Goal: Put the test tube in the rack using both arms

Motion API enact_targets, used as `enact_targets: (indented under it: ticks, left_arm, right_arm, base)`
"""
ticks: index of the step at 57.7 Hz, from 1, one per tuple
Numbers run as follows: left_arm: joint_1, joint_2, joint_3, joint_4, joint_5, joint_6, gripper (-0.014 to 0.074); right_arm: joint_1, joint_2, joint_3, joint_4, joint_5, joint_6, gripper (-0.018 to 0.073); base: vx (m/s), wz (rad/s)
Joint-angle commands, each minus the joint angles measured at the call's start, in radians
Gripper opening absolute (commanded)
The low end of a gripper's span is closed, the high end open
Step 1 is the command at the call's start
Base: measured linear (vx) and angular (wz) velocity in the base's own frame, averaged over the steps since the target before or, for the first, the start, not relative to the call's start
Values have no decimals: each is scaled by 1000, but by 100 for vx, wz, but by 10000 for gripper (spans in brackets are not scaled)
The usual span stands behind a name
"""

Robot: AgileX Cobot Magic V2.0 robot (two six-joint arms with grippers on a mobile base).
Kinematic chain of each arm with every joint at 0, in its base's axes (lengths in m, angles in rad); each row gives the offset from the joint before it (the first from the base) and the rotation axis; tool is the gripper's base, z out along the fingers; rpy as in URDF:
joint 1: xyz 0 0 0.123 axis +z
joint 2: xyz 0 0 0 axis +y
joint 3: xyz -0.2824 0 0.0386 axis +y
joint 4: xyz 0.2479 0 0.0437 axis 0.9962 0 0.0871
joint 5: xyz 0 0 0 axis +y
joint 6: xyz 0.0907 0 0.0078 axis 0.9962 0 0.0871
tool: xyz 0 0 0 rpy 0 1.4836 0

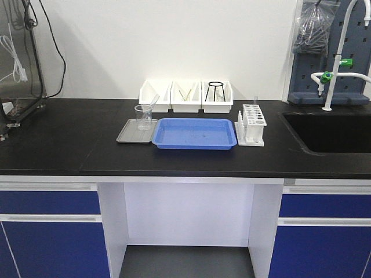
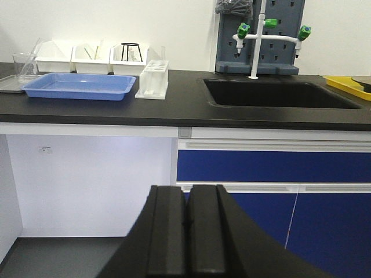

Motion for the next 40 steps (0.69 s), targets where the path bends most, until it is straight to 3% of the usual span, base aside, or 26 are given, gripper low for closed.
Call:
enact_targets:
  ticks: [1,40]
  left_arm:
    - [2,-14,-30,-4,-79,-8,-7]
    - [2,-14,-30,-4,-79,-8,-7]
  right_arm:
    - [-2,-8,20,-9,-82,-3,-11]
    - [-2,-8,20,-9,-82,-3,-11]
  base:
    - [0,0]
    - [0,0]
